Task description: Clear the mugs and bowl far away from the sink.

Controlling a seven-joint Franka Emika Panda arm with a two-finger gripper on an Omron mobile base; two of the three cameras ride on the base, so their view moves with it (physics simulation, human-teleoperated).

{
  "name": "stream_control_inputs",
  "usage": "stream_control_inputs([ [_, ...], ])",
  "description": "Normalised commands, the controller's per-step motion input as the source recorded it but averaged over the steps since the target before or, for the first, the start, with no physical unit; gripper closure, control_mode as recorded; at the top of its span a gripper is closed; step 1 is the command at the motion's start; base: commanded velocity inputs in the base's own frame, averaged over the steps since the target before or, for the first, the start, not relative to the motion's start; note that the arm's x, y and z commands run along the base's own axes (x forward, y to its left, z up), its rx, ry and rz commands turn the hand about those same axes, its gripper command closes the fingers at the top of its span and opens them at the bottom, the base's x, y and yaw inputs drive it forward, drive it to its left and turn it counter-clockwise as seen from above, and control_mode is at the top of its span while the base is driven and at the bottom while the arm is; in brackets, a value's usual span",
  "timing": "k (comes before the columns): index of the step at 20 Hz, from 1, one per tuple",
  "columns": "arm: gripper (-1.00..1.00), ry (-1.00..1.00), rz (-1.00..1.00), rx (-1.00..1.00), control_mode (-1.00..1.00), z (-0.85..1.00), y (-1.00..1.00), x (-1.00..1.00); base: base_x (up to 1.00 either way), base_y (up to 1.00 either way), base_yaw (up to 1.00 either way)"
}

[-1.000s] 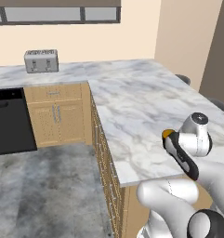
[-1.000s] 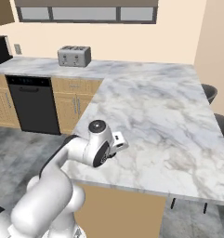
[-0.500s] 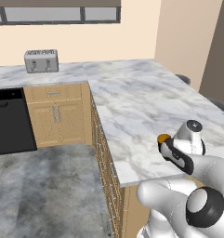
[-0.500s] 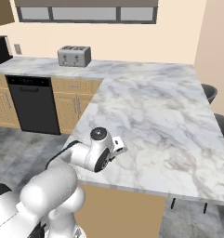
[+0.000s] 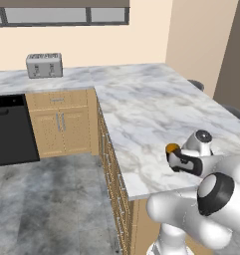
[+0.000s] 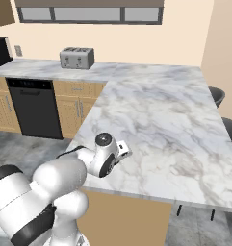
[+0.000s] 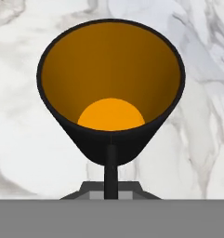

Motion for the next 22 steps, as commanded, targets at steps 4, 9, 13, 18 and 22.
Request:
stream_control_inputs([
  [4, -1.0, 0.01, 0.0, 0.0, -1.0, 0.0, 0.0, 0.13, 0.0, 0.0, 0.0],
  [9, -1.0, 0.01, 0.0, 0.0, -1.0, 0.21, -0.1, 0.08, 0.0, 0.0, 0.0],
  [13, -1.0, 0.0, 0.0, 0.0, -1.0, 0.96, -0.15, -0.02, 0.0, 0.0, 0.0],
  [18, -1.0, 0.09, -0.01, 0.03, -1.0, 0.97, 0.07, -0.41, 0.0, 0.0, 0.0],
  [22, -1.0, 0.06, -0.08, 0.09, -1.0, 0.76, 0.2, -0.78, 0.0, 0.0, 0.0],
])
